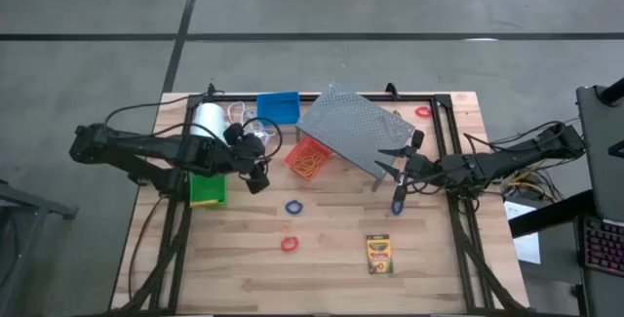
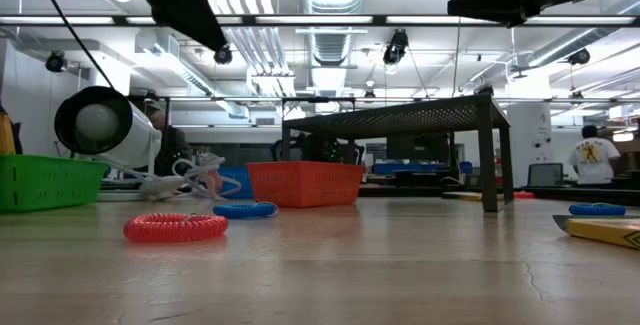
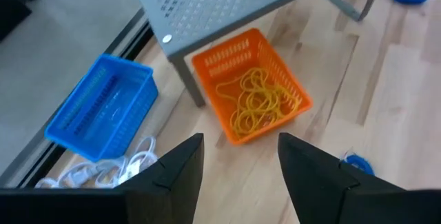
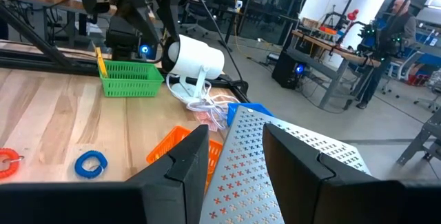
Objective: Pick & Place Office Desk Supplies
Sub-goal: Put the crayon box into the green bin
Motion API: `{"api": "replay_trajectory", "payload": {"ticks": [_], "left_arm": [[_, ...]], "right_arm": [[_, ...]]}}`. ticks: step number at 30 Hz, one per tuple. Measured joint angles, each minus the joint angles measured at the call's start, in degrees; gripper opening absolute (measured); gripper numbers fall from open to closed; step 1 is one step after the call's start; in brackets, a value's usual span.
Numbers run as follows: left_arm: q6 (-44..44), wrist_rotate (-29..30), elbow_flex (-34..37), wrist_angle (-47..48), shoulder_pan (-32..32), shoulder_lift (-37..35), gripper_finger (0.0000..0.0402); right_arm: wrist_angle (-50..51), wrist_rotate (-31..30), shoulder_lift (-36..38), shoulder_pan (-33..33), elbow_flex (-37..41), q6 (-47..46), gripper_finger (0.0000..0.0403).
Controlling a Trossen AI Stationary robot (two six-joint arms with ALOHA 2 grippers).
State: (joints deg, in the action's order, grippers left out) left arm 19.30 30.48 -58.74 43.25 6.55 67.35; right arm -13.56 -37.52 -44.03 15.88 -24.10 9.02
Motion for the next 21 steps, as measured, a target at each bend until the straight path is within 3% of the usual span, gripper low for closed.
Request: {"api": "replay_trajectory", "payload": {"ticks": [14,21], "left_arm": [[-5.5,0.0,1.1,-2.4,0.1,0.0,0.0189],[-15.8,-3.4,6.7,-12.7,0.1,0.5,0.0189]], "right_arm": [[0.0,0.0,0.0,0.0,0.0,0.0,0.0137],[0.0,0.0,0.0,0.0,0.0,0.0,0.0137]]}}
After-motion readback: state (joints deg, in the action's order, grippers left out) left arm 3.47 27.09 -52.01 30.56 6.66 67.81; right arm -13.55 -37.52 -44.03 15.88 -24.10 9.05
